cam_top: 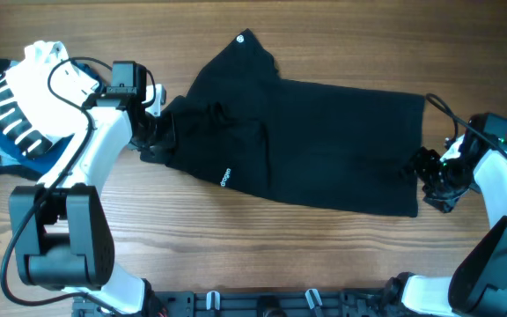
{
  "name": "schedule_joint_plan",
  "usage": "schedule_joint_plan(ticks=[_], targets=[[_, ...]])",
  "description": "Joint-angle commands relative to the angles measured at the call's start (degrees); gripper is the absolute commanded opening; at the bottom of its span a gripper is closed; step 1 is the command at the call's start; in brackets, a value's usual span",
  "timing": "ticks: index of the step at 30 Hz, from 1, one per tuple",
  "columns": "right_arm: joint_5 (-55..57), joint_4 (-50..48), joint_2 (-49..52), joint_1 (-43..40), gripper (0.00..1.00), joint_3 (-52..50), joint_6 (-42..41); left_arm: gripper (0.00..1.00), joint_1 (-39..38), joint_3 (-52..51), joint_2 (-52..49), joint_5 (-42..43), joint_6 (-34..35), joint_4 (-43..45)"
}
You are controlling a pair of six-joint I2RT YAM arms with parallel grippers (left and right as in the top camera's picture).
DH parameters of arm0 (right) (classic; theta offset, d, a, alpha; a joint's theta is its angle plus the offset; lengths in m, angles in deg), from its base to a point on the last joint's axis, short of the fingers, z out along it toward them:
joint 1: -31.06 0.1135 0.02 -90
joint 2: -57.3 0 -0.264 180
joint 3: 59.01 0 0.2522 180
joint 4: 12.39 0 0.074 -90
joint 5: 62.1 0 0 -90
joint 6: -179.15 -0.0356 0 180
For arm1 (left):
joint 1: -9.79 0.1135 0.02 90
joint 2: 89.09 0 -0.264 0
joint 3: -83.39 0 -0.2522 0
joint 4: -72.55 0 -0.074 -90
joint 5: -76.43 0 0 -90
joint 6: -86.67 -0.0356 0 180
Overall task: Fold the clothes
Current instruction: 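Pull the folded t-shirt's left edge leftward with the left gripper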
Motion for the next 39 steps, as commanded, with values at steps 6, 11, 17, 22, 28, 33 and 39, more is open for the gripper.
schedule_joint_plan(ticks=[6, 11, 17, 22, 28, 33, 39], targets=[[-1.6, -1.4, 0.5, -0.1, 0.84, -1.0, -0.5, 0.32, 0.1, -6.2, 0.0, 1.3, -6.7, 2.6], [-1.6, -2.1, 0.5, -0.1, 0.84, -1.0, -0.4, 0.28, 0.0, -8.3, 0.0, 3.0, -8.8, 6.1], [-1.6, -2.1, 0.5, -0.1, 0.84, -1.0, -0.3, 0.38, 0.0, -8.6, 0.0, 8.7, -14.7, 8.2], [-1.6, -2.3, 0.5, -0.1, 0.84, -1.0, -0.3, 0.15, 0.0, -8.6, 0.0, 9.7, -17.5, 8.4], [-0.8, -1.7, 0.5, -0.1, 0.84, -1.2, -0.3, 0.04, 1.5, -8.6, 0.0, -4.1, -8.6, 8.4], [-0.5, -1.4, 0.5, -0.1, 0.83, -1.3, -0.2, 0.04, 5.6, -8.5, 0.1, -4.4, -6.8, 8.8], [-7.3, -1.9, 0.5, -0.1, 0.78, -2.1, 5.9, 0.04, 7.8, -8.5, 0.1, 1.4, -6.9, 9.5]])
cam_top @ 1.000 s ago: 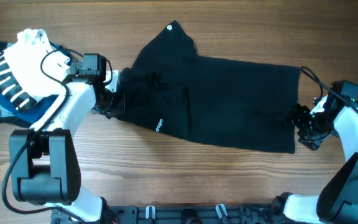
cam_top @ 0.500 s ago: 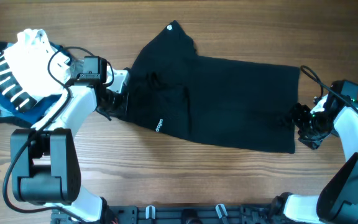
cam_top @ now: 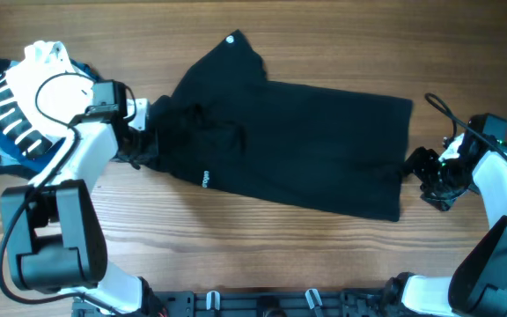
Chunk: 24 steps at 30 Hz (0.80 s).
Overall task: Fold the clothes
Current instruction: 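Pull the folded t-shirt's left edge leftward with the left gripper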
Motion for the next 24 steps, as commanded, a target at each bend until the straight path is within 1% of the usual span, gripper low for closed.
schedule_joint_plan(ticks=[1, 3, 4, 7, 8, 9, 11, 12, 13, 14, 15, 16, 17, 21, 24], targets=[[-5.6, -0.2, 0.5, -0.1, 0.78, -1.7, 4.7, 0.06, 0.9, -0.3, 0.1, 3.0, 1.2, 0.8], [-5.6, -0.6, 0.5, -0.1, 0.78, -2.4, 4.7, 0.11, 0.8, -0.3, 0.1, 3.6, 1.2, 1.1], [-5.6, -1.1, 0.5, -0.1, 0.77, -2.9, 4.7, 0.15, 0.8, -0.3, 0.1, 3.7, 1.2, 1.1], [-5.6, -4.2, 0.5, -0.1, 0.78, -5.0, 4.7, 0.18, 0.8, -0.3, 0.1, 3.7, 1.2, 1.0], [-5.7, -5.6, 0.5, -0.1, 0.76, -6.2, 4.5, 0.18, 0.8, -0.3, 0.1, 3.7, 1.2, 1.0], [-6.3, -6.4, 0.5, -0.1, 0.7, -7.0, 4.5, 0.19, 0.8, -0.3, 0.1, 3.7, 1.2, 1.0], [-10.0, -8.6, 0.5, -0.1, 0.59, -8.6, 7.4, 0.21, 0.8, -0.3, 0.1, 3.7, 1.2, 0.9], [-11.3, -9.4, 0.5, -0.1, 0.52, -9.2, 8.1, 0.21, 0.8, -0.4, 0.1, 3.7, 1.2, 0.8], [-11.4, -9.9, 0.5, -0.1, 0.47, -9.4, 8.1, 0.22, 0.8, -0.4, 0.1, 3.7, 1.2, 0.8], [-10.6, -10.6, 0.5, -0.1, 0.33, -9.5, 7.9, 0.22, 0.8, -0.4, 0.1, 3.7, 1.2, 0.8], [-10.1, -11.6, 0.5, -0.1, 0.24, -9.5, 7.2, 0.22, 0.8, -0.4, 0.1, 3.7, 1.2, 0.8], [-10.0, -12.7, 0.5, -0.1, 0.11, -9.5, 7.0, 0.2, 0.8, -0.4, 0.1, 3.7, 1.2, 0.8], [-9.7, -14.1, 0.5, -0.2, 0.04, -9.4, 6.3, 0.19, 0.8, -0.4, 0.1, 3.7, 1.2, 0.6], [-3.2, -15.6, 0.5, -0.9, 0.04, -7.3, -4.5, 0.04, 0.8, -0.4, 0.1, 3.3, 1.0, -0.8], [-2.8, -15.6, 0.4, -2.2, 0.04, -5.4, -4.5, 0.04, 0.8, -0.4, 0.1, 3.1, 1.0, -2.4]])
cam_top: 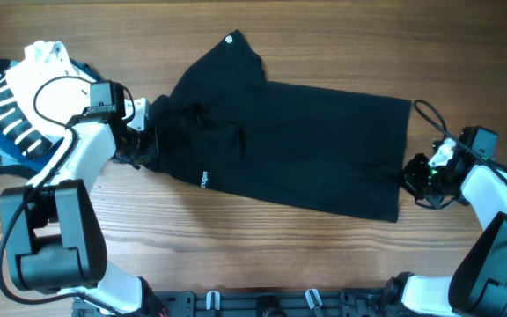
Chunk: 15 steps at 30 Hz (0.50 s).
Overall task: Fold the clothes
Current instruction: 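Pull the folded t-shirt's left edge leftward with the left gripper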
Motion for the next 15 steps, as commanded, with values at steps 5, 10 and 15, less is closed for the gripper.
schedule_joint_plan(ticks=[5, 10, 15], targets=[[4.5, -0.9, 0.3, -2.1, 0.04, 5.5, -3.1, 0.15, 0.2, -0.4, 0.1, 0.2, -0.1, -1.9], [3.8, 1.2, 0.3, -2.1, 0.2, 6.1, -2.8, 0.43, 0.2, -0.3, 0.2, 1.0, -0.1, -3.2], [4.0, 8.9, 0.4, -1.6, 0.62, 5.2, -1.4, 0.48, 0.2, -0.3, 0.3, 1.0, -0.1, -3.7]])
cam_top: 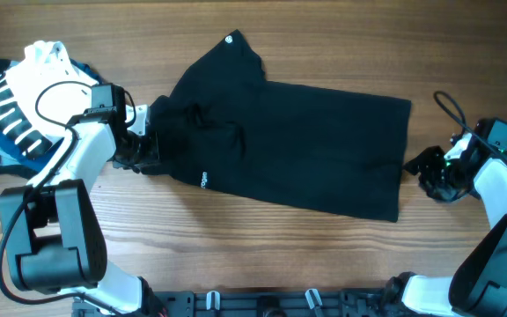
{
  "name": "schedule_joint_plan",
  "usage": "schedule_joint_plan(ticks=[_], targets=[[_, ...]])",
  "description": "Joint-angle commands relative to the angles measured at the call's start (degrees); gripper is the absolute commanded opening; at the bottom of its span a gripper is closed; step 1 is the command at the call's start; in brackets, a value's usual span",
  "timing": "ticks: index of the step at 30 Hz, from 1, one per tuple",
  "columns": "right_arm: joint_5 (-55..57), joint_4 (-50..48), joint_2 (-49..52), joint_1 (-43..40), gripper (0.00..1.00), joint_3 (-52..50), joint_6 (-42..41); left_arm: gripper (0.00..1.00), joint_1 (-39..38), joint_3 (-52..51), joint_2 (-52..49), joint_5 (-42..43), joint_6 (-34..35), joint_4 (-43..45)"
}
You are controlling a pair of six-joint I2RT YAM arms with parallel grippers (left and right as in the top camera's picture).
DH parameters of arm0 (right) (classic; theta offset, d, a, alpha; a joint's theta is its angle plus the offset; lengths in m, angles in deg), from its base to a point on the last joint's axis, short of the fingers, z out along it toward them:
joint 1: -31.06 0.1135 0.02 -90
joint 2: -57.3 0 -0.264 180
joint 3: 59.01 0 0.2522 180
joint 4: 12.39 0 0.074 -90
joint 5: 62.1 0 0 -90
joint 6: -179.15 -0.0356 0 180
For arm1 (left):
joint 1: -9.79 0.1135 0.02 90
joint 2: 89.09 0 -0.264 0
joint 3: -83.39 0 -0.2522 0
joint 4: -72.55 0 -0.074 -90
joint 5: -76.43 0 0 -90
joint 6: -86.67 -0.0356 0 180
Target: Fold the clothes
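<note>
A black garment [297, 145] lies spread flat across the middle of the table, with a small white logo near its lower left. My left gripper [145, 148] is at the garment's bunched left end and looks shut on the cloth there. My right gripper [422, 167] sits on the wood just off the garment's right edge, apart from the cloth, with its fingers seemingly open and nothing in them.
A pile of other clothes [20, 106], white with black stripes over blue, lies at the far left behind my left arm. A black cable [447, 110] loops above the right arm. The table's front rail [262, 304] runs along the bottom.
My right gripper has moved a little to the right, away from the garment's right edge. The garment and the left gripper have stayed about where they were.
At first the garment lay further right, with my left gripper at its left end and the right one at its right edge. Then the garment had shifted left with the left gripper. The right gripper came up to the edge, and now stands off it.
</note>
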Motion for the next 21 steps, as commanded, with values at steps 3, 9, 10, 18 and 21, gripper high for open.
schedule_joint_plan(ticks=[3, 9, 10, 18, 21], targets=[[0.2, 4.4, 0.4, 1.2, 0.63, -3.6, 0.6, 0.43, 0.2, -0.3, 0.3, 0.5, -0.3, -0.2], [-0.5, -0.5, 0.5, 2.1, 0.61, -10.9, 0.4, 0.2, 0.2, -0.3, 0.3, 0.5, -0.3, -0.2], [-0.5, -1.2, 0.5, 2.1, 0.58, -11.6, 0.4, 0.16, 0.2, -0.3, 0.3, 0.5, -0.3, -0.2], [-0.2, -1.6, 0.3, 1.9, 0.04, -5.7, 0.4, 0.04, 0.2, -0.3, 0.3, -1.1, -0.3, -0.4], [1.7, 1.6, 0.3, 1.7, 0.04, -1.1, 0.4, 0.04, 0.2, -0.3, 0.3, -1.4, -0.3, -0.9]])
